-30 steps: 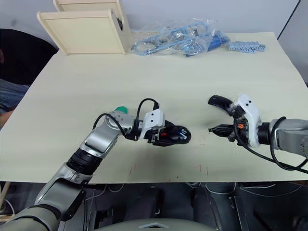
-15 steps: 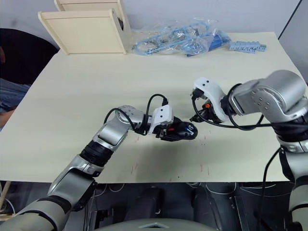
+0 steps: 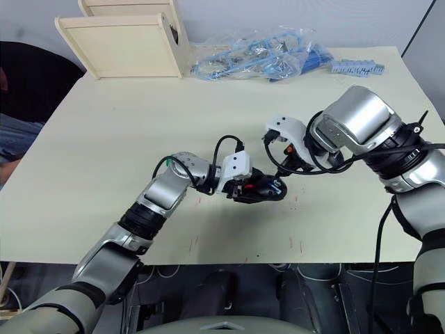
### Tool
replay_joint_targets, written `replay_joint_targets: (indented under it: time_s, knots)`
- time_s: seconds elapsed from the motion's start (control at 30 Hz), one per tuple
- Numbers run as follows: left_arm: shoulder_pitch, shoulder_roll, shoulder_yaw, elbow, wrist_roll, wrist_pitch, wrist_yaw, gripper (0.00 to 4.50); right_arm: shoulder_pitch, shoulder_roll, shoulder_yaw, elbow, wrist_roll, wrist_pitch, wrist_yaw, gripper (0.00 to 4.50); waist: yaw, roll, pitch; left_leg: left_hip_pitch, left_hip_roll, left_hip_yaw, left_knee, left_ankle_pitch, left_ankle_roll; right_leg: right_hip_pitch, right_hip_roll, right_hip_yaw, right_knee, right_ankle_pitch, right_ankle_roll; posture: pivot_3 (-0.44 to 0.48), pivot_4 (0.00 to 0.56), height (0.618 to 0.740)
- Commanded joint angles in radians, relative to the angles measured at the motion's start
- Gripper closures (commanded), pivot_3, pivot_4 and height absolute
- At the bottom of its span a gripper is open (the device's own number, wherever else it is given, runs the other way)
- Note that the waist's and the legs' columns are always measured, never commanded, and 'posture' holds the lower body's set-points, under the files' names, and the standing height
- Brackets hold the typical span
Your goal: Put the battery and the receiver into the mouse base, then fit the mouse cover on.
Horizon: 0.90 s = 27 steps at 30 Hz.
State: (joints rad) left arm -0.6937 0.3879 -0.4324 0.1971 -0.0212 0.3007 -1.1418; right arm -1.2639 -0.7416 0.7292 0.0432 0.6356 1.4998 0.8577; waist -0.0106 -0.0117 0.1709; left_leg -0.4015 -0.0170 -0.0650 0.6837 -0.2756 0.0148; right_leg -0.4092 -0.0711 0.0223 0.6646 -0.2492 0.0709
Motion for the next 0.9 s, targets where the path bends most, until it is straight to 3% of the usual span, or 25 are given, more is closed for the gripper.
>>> replay_joint_targets:
  time_s: [0.03,0.9]
  knots:
    - [0.013,-0.01,-0.011,0.007,0.018,0.001,0.019,1.64,-0.039,0.0,0.015,-0.001,-0.032,-0.007,0.048,4.5,0.0,0.0,0.0,0.0,0.0,0.0,0.0,0.0,0.0,0.0,0.0,0.0,0.0,0.0,0.0,0.0,0.15,0.74]
    - [0.019,-0.023,-0.012,0.006,0.019,0.002,0.031,1.64,-0.037,0.067,0.099,0.093,-0.184,-0.041,0.147,4.5,0.0,0.0,0.0,0.0,-0.001,-0.001,0.0,0.0,0.0,0.0,0.0,0.0,0.0,0.0,0.0,0.0,0.15,0.74]
